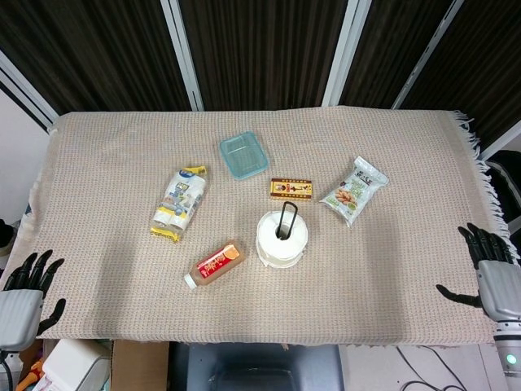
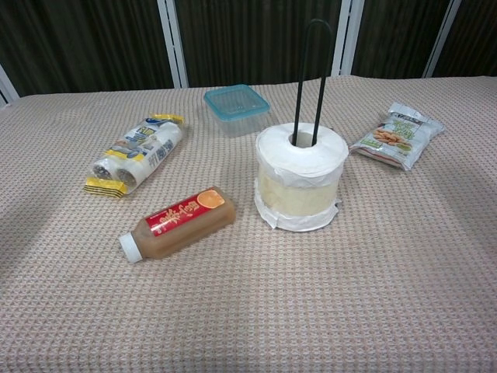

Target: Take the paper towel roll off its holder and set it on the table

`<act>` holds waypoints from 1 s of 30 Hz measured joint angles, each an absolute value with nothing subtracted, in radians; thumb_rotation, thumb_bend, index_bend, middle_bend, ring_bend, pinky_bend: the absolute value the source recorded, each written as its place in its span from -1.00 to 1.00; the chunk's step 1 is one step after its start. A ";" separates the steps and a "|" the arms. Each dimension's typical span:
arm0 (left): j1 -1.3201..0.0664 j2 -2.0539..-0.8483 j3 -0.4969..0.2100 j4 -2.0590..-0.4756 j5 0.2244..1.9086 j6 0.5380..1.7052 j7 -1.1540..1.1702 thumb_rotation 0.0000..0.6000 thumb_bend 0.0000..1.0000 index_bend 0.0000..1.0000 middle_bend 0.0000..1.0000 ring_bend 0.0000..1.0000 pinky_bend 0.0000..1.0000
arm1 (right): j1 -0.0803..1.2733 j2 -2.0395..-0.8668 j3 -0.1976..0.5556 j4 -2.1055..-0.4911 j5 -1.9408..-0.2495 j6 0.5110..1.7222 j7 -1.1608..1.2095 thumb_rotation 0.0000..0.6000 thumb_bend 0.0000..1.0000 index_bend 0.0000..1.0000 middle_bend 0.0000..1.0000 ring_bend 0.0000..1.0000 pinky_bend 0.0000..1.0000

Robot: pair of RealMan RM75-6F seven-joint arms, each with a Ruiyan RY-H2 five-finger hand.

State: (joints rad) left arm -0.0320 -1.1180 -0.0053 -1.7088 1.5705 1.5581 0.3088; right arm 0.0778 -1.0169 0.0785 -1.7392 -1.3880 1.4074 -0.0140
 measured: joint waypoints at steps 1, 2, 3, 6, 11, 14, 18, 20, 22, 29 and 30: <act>-0.031 -1.117 -0.005 -1.706 1.575 1.562 0.305 1.00 -0.25 -0.67 -0.88 -1.00 -0.62 | 0.082 -1.020 0.080 -1.736 -1.387 1.400 -0.003 1.00 -0.94 -0.85 -0.76 -0.83 -0.64; -0.030 -1.116 -0.004 -1.703 1.578 1.564 0.302 1.00 -0.25 -0.67 -0.88 -1.00 -0.62 | 0.087 -1.024 0.082 -1.733 -1.385 1.389 0.007 1.00 -0.94 -0.85 -0.76 -0.83 -0.64; -0.030 -1.116 -0.004 -1.701 1.581 1.566 0.297 1.00 -0.25 -0.67 -0.88 -1.00 -0.62 | 0.096 -1.029 0.085 -1.728 -1.381 1.371 0.020 1.00 -0.94 -0.85 -0.76 -0.83 -0.64; -0.029 -1.116 -0.004 -1.693 1.585 1.570 0.277 1.00 -0.25 -0.66 -0.88 -1.00 -0.62 | 0.128 -1.041 0.096 -1.722 -1.370 1.315 0.054 1.00 -0.94 -0.86 -0.76 -0.83 -0.64; -0.030 -1.119 -0.004 -1.669 1.595 1.575 0.228 1.00 -0.25 -0.66 -0.88 -1.00 -0.62 | 0.201 -1.069 0.119 -1.720 -1.358 1.216 0.106 1.00 -0.95 -0.89 -0.76 -0.83 -0.64; -0.031 -1.122 -0.002 -1.647 1.608 1.579 0.198 1.00 -0.25 -0.66 -0.87 -1.00 -0.62 | 0.249 -1.093 0.138 -1.724 -1.341 1.160 0.123 1.00 -0.95 -0.92 -0.76 -0.83 -0.64; -0.028 -1.130 -0.004 -1.619 1.615 1.596 0.175 1.00 -0.25 -0.65 -0.86 -1.00 -0.62 | 0.314 -1.122 0.166 -1.741 -1.302 1.074 0.150 1.00 -0.96 -0.96 -0.79 -0.88 -0.74; -0.026 -1.137 -0.012 -1.607 1.614 1.610 0.185 1.00 -0.25 -0.64 -0.85 -1.00 -0.62 | 0.343 -1.140 0.178 -1.745 -1.283 1.038 0.158 1.00 -0.97 -0.97 -0.81 -0.91 -0.77; -0.024 -1.140 -0.016 -1.602 1.613 1.617 0.185 1.00 -0.25 -0.64 -0.84 -1.00 -0.62 | 0.376 -1.168 0.192 -1.745 -1.263 1.007 0.162 1.00 -0.98 -0.98 -0.82 -0.93 -0.79; -0.013 -1.141 -0.017 -1.589 1.622 1.644 0.134 1.00 -0.25 -0.63 -0.83 -1.00 -0.62 | 0.456 -1.245 0.216 -1.727 -1.190 0.917 0.156 1.00 -1.00 -0.98 -0.84 -0.95 -0.81; -0.013 -1.140 -0.017 -1.589 1.625 1.647 0.134 1.00 -0.25 -0.63 -0.83 -1.00 -0.62 | 0.466 -1.253 0.219 -1.726 -1.177 0.898 0.164 1.00 -1.00 -0.98 -0.84 -0.96 -0.81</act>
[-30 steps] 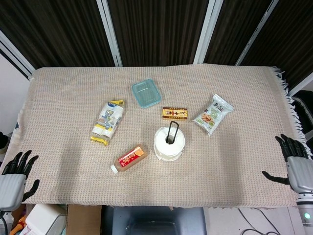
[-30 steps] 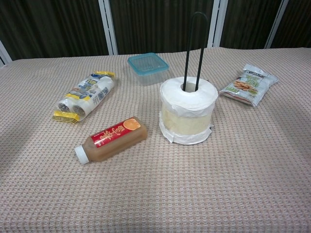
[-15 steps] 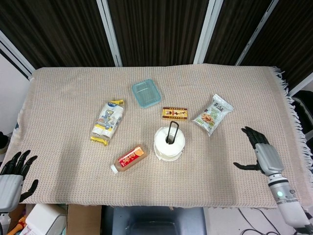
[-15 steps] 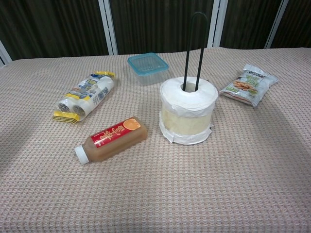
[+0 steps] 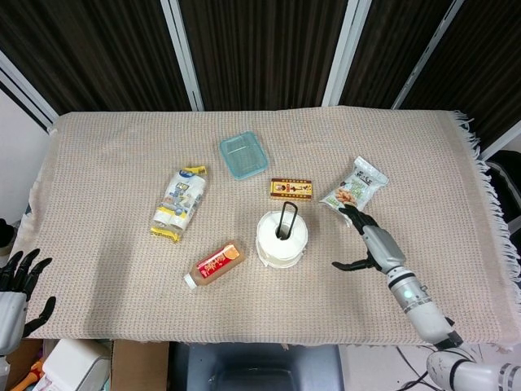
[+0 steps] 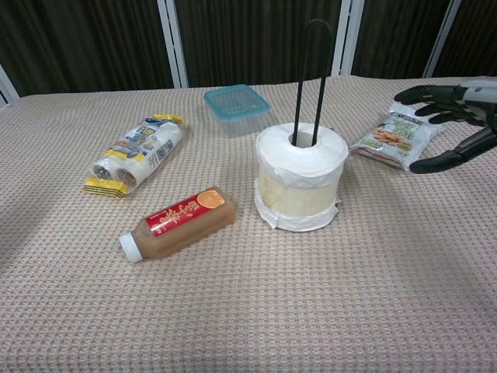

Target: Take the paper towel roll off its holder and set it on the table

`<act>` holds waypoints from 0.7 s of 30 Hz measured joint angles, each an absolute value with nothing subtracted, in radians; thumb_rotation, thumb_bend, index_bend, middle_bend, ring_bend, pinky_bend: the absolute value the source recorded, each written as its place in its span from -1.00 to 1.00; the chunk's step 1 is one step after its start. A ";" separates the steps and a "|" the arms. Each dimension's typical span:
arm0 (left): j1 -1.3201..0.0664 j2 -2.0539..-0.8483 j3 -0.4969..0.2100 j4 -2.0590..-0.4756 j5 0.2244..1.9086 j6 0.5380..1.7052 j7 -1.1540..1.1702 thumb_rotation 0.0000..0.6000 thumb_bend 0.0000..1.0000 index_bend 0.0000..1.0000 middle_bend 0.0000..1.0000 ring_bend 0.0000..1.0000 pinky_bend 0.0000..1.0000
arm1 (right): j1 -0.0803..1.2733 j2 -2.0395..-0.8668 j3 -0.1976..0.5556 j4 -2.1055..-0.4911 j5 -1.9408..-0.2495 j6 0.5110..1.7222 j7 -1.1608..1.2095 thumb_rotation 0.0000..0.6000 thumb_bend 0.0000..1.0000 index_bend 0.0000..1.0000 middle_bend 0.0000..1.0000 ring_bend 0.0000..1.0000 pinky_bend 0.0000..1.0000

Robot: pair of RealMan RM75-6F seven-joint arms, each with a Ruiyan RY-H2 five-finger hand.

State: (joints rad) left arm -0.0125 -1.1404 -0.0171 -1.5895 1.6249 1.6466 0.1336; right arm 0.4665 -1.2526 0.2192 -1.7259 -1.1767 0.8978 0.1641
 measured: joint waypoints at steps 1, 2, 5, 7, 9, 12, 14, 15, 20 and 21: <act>-0.012 -1.141 -0.017 -1.588 1.628 1.648 0.134 1.00 -0.25 -0.63 -0.83 -1.00 -0.62 | 0.475 -1.258 0.222 -1.725 -1.167 0.882 0.172 1.00 -1.00 -0.98 -0.84 -0.96 -0.81; -0.012 -1.142 -0.016 -1.587 1.631 1.648 0.136 1.00 -0.25 -0.63 -0.83 -1.00 -0.62 | 0.484 -1.264 0.225 -1.724 -1.159 0.867 0.180 1.00 -1.00 -0.98 -0.84 -0.96 -0.81; -0.014 -1.142 -0.014 -1.586 1.636 1.646 0.139 1.00 -0.25 -0.63 -0.83 -1.00 -0.62 | 0.518 -1.296 0.230 -1.708 -1.148 0.834 0.194 1.00 -1.00 -0.98 -0.83 -0.96 -0.81; -0.012 -1.141 -0.011 -1.587 1.640 1.647 0.140 1.00 -0.25 -0.63 -0.82 -1.00 -0.62 | 0.532 -1.325 0.230 -1.683 -1.151 0.833 0.186 1.00 -1.00 -0.98 -0.83 -0.96 -0.81; -0.011 -1.141 -0.012 -1.587 1.639 1.649 0.135 1.00 -0.25 -0.63 -0.82 -1.00 -0.62 | 0.549 -1.360 0.230 -1.656 -1.154 0.835 0.172 1.00 -1.00 -0.98 -0.83 -0.96 -0.81; -0.009 -1.140 -0.013 -1.589 1.639 1.654 0.126 1.00 -0.25 -0.63 -0.82 -1.00 -0.62 | 0.575 -1.403 0.229 -1.620 -1.150 0.833 0.149 1.00 -1.00 -0.98 -0.83 -0.96 -0.81; -0.008 -1.138 -0.012 -1.588 1.643 1.657 0.123 1.00 -0.25 -0.63 -0.82 -1.00 -0.62 | 0.591 -1.425 0.229 -1.604 -1.140 0.826 0.140 1.00 -1.00 -0.98 -0.83 -0.96 -0.81; -0.008 -1.138 -0.011 -1.588 1.645 1.658 0.122 1.00 -0.25 -0.63 -0.82 -1.00 -0.62 | 0.600 -1.439 0.229 -1.595 -1.133 0.822 0.135 1.00 -1.00 -0.98 -0.83 -0.96 -0.81; -0.007 -1.138 -0.008 -1.587 1.655 1.662 0.122 1.00 -0.25 -0.63 -0.82 -1.00 -0.62 | 0.628 -1.491 0.228 -1.552 -1.106 0.812 0.104 1.00 -1.00 -0.97 -0.83 -0.96 -0.81; -0.007 -1.138 -0.008 -1.587 1.657 1.663 0.122 1.00 -0.25 -0.63 -0.82 -1.00 -0.62 | 0.633 -1.504 0.228 -1.542 -1.099 0.813 0.095 1.00 -1.00 -0.97 -0.83 -0.96 -0.81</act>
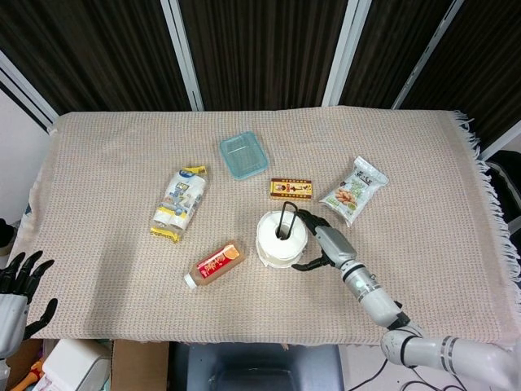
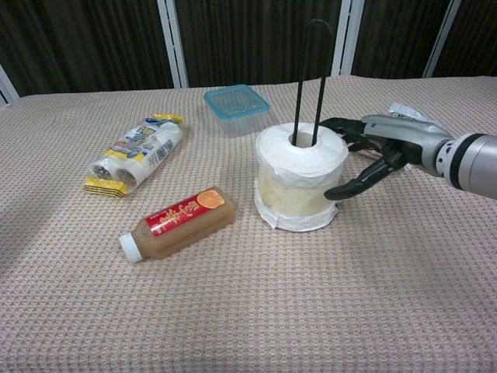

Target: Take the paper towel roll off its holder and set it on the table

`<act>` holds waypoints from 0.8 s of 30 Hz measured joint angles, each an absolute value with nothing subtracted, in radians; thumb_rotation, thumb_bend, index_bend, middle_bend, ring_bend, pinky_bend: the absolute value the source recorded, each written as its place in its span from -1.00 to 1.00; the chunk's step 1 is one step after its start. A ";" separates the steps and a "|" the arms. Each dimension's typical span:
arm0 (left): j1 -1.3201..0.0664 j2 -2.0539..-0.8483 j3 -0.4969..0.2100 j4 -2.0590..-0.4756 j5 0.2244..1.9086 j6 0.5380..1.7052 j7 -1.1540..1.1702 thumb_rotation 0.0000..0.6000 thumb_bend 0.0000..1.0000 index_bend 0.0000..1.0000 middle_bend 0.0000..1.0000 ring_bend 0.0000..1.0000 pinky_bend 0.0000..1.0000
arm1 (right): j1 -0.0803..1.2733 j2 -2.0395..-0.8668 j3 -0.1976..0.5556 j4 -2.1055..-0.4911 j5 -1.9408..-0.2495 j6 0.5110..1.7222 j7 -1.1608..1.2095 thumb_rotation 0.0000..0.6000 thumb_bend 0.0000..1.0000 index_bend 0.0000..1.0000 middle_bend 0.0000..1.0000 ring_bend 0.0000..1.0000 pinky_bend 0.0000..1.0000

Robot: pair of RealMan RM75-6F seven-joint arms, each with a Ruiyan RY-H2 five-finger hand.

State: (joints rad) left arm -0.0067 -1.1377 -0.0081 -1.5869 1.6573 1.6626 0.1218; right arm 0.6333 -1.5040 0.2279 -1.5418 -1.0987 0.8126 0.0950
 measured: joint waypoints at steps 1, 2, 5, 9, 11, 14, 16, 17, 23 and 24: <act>-0.006 -1.138 -0.008 -1.586 1.659 1.665 0.121 1.00 -0.25 -0.63 -0.82 -1.00 -0.62 | 0.637 -1.513 0.228 -1.534 -1.094 0.814 0.087 1.00 -1.00 -0.95 -0.83 -0.95 -0.80; -0.006 -1.138 -0.007 -1.585 1.660 1.666 0.120 1.00 -0.25 -0.63 -0.82 -1.00 -0.62 | 0.640 -1.522 0.227 -1.525 -1.091 0.817 0.078 1.00 -1.00 -0.93 -0.83 -0.95 -0.79; -0.004 -1.137 -0.007 -1.584 1.661 1.668 0.114 1.00 -0.25 -0.63 -0.82 -1.00 -0.62 | 0.648 -1.553 0.224 -1.490 -1.085 0.840 0.044 1.00 -1.00 -0.79 -0.83 -0.91 -0.74; -0.005 -1.136 -0.002 -1.582 1.669 1.664 0.116 1.00 -0.25 -0.63 -0.82 -1.00 -0.62 | 0.649 -1.613 0.225 -1.429 -1.088 0.894 0.026 1.00 -1.00 -0.35 -0.66 -0.75 -0.61; -0.006 -1.136 -0.001 -1.583 1.672 1.662 0.121 1.00 -0.25 -0.63 -0.82 -1.00 -0.62 | 0.646 -1.643 0.229 -1.404 -1.094 0.919 0.037 1.00 -1.00 -0.08 -0.54 -0.62 -0.56; -0.007 -1.137 0.002 -1.583 1.677 1.660 0.127 1.00 -0.25 -0.63 -0.82 -1.00 -0.62 | 0.640 -1.681 0.236 -1.368 -1.110 0.952 0.070 1.00 -1.00 0.20 -0.33 -0.42 -0.48; -0.007 -1.137 0.004 -1.583 1.679 1.658 0.128 1.00 -0.25 -0.63 -0.82 -1.00 -0.62 | 0.635 -1.696 0.240 -1.353 -1.124 0.966 0.088 1.00 -1.00 0.30 -0.24 -0.36 -0.42; -0.007 -1.137 0.004 -1.583 1.679 1.658 0.128 1.00 -0.25 -0.63 -0.82 -1.00 -0.62 | 0.633 -1.699 0.241 -1.350 -1.129 0.972 0.091 1.00 -1.00 0.34 -0.21 -0.33 -0.40; -0.006 -1.138 0.006 -1.584 1.682 1.657 0.131 1.00 -0.25 -0.63 -0.82 -1.00 -0.62 | 0.625 -1.698 0.247 -1.353 -1.149 1.002 0.087 1.00 -1.00 0.42 -0.14 -0.30 -0.36; -0.007 -1.138 0.006 -1.584 1.684 1.656 0.132 1.00 -0.25 -0.63 -0.82 -1.00 -0.62 | 0.624 -1.693 0.250 -1.360 -1.152 1.008 0.084 1.00 -1.00 0.42 -0.14 -0.30 -0.36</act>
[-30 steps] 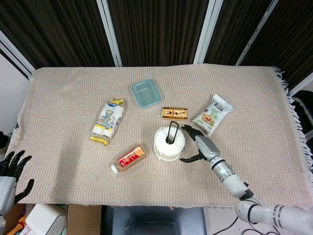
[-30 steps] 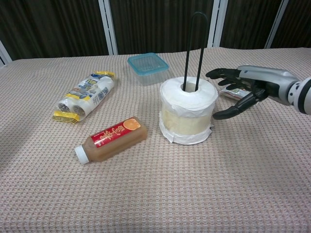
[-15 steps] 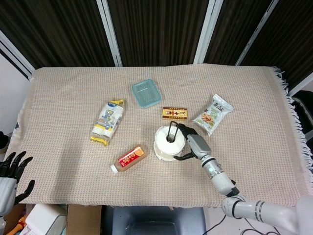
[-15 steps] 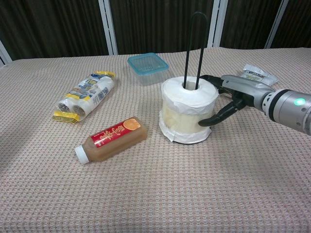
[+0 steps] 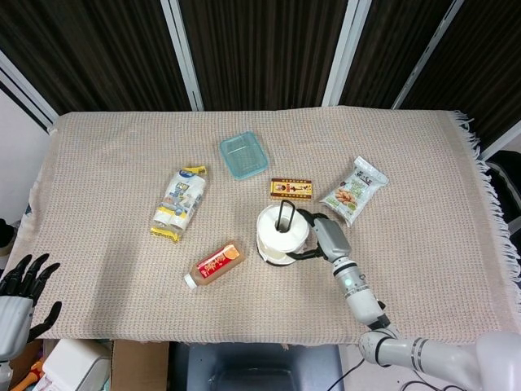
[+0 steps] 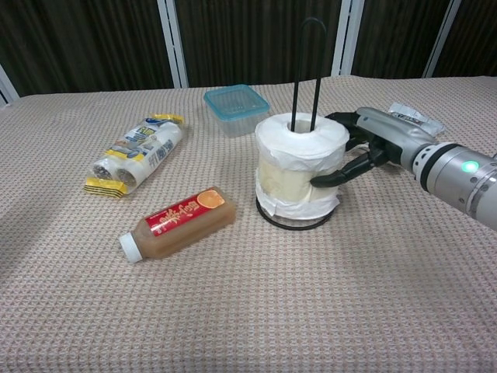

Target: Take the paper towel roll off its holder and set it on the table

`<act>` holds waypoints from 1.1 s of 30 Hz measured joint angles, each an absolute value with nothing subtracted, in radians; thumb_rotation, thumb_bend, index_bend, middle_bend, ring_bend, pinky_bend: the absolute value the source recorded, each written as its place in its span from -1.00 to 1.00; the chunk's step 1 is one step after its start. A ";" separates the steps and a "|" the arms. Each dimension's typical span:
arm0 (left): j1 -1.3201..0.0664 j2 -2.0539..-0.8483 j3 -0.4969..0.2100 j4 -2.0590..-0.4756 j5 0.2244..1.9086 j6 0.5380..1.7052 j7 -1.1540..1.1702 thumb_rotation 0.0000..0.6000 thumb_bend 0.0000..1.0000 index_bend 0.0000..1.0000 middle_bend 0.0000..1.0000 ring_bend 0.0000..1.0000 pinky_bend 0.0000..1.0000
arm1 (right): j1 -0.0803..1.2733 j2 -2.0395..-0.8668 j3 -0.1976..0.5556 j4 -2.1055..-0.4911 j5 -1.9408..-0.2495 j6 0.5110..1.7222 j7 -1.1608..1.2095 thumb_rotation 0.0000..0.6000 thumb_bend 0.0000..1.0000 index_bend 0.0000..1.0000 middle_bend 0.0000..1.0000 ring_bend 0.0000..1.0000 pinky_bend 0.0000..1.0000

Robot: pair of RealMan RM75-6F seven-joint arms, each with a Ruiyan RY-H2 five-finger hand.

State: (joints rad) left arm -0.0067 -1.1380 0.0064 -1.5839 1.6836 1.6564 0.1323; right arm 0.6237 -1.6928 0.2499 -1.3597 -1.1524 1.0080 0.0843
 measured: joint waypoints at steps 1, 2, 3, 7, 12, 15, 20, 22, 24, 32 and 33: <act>-0.007 -1.138 0.007 -1.584 1.686 1.655 0.133 1.00 -0.25 -0.63 -0.82 -1.00 -0.62 | 0.623 -1.689 0.252 -1.366 -1.155 1.012 0.082 1.00 -1.00 0.42 -0.14 -0.30 -0.36; -0.007 -1.139 0.008 -1.584 1.687 1.655 0.134 1.00 -0.25 -0.63 -0.82 -1.00 -0.62 | 0.622 -1.683 0.255 -1.373 -1.157 1.016 0.081 1.00 -1.00 0.42 -0.14 -0.30 -0.36; -0.008 -1.139 0.009 -1.584 1.688 1.654 0.135 1.00 -0.25 -0.63 -0.82 -1.00 -0.62 | 0.621 -1.675 0.260 -1.386 -1.159 1.021 0.081 1.00 -1.00 0.42 -0.14 -0.30 -0.35; -0.009 -1.138 0.012 -1.583 1.692 1.650 0.137 1.00 -0.25 -0.63 -0.82 -1.00 -0.62 | 0.618 -1.630 0.280 -1.456 -1.158 1.023 0.089 1.00 -1.00 0.42 -0.14 -0.30 -0.35; -0.010 -1.139 0.014 -1.584 1.694 1.646 0.142 1.00 -0.25 -0.63 -0.82 -1.00 -0.62 | 0.616 -1.541 0.325 -1.581 -1.151 1.039 0.074 1.00 -1.00 0.42 -0.14 -0.30 -0.35; -0.011 -1.141 0.014 -1.584 1.694 1.645 0.152 1.00 -0.25 -0.63 -0.82 -1.00 -0.62 | 0.616 -1.493 0.356 -1.648 -1.131 1.047 0.061 1.00 -1.00 0.41 -0.14 -0.30 -0.35; -0.010 -1.143 0.015 -1.586 1.693 1.642 0.160 1.00 -0.25 -0.63 -0.82 -1.00 -0.62 | 0.621 -1.401 0.430 -1.763 -1.041 1.040 0.053 1.00 -1.00 0.40 -0.14 -0.29 -0.35; -0.011 -1.144 0.016 -1.587 1.694 1.639 0.162 1.00 -0.25 -0.63 -0.82 -1.00 -0.62 | 0.626 -1.358 0.462 -1.808 -1.000 1.034 0.053 1.00 -1.00 0.40 -0.14 -0.30 -0.35; -0.012 -1.144 0.017 -1.587 1.695 1.636 0.165 1.00 -0.25 -0.63 -0.82 -1.00 -0.62 | 0.631 -1.318 0.494 -1.850 -0.970 1.034 0.049 1.00 -1.00 0.40 -0.14 -0.30 -0.35; -0.015 -1.146 0.021 -1.590 1.698 1.625 0.176 1.00 -0.25 -0.63 -0.82 -1.00 -0.61 | 0.639 -1.250 0.544 -1.930 -0.938 1.059 0.036 1.00 -1.00 0.40 -0.14 -0.29 -0.35; -0.016 -1.147 0.021 -1.591 1.698 1.623 0.178 1.00 -0.25 -0.63 -0.82 -1.00 -0.61 | 0.637 -1.235 0.555 -1.949 -0.939 1.068 0.036 1.00 -1.00 0.40 -0.14 -0.29 -0.35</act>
State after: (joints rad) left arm -0.0160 -1.1466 0.0213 -1.5911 1.6977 1.6228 0.1782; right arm 0.6365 -1.2349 0.5553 -1.9490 -0.9392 1.0681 0.0362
